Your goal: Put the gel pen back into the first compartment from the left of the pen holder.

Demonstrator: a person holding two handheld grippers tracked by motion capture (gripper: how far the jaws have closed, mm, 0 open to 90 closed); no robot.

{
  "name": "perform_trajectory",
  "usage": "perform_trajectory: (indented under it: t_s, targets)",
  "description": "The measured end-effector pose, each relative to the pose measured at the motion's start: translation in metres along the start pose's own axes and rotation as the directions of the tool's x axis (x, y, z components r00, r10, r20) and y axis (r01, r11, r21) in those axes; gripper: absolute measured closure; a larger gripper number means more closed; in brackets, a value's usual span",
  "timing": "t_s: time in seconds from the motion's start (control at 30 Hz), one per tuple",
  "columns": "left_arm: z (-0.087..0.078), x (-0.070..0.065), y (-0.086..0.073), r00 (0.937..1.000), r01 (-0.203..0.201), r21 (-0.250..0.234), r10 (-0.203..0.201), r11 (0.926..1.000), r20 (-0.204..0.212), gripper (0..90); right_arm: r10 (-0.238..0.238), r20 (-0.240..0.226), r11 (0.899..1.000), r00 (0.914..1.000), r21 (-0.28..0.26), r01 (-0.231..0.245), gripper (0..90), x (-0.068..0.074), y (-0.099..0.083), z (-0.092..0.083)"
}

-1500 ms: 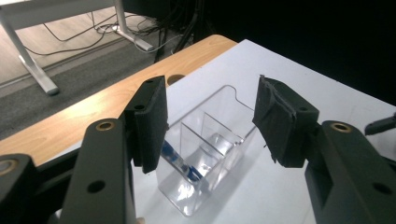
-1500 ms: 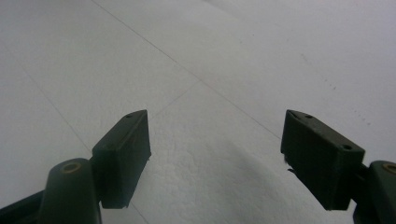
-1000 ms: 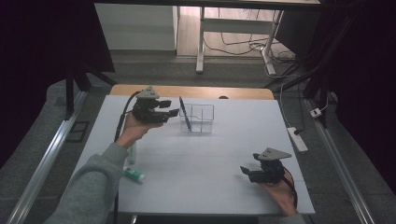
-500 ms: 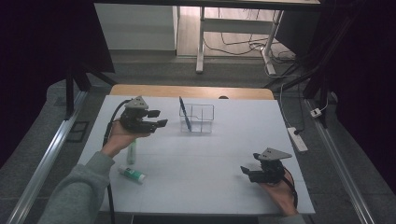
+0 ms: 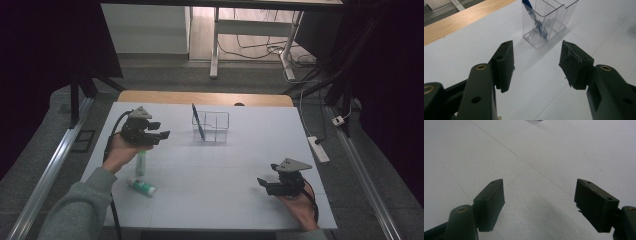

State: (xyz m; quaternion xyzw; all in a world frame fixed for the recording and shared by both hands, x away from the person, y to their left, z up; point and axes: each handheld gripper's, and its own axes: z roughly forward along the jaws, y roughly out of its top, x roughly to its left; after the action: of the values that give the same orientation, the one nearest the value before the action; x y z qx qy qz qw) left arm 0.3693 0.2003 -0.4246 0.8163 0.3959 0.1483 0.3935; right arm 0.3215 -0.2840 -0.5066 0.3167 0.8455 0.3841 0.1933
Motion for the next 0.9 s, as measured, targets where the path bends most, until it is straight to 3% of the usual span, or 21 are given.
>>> perform_trajectory:
  t_s: [0.2, 0.47, 0.9]
  targets:
    - [-0.002, 0.002, -0.005, 0.9978, 0.055, 0.033, -0.053, 0.998, -0.04, 43.5, 0.002, 0.007, 1.0, 1.0, -0.005, -0.002, 23.5, 0.0, 0.0, -0.001]
    - [-0.003, 0.009, -0.01, 0.9894, 0.129, 0.056, -0.124, 0.9901, -0.075, 41.6, 0.002, 0.01, 1.0, 1.0, -0.006, -0.002, 23.5, 0.0, 0.0, -0.001]
    - [-0.005, 0.022, -0.029, 0.9672, 0.226, 0.083, -0.214, 0.9705, -0.137, 36.8, 0.002, 0.008, 1.0, 1.0, 0.0, -0.002, 23.5, 0.0, 0.0, -0.001]
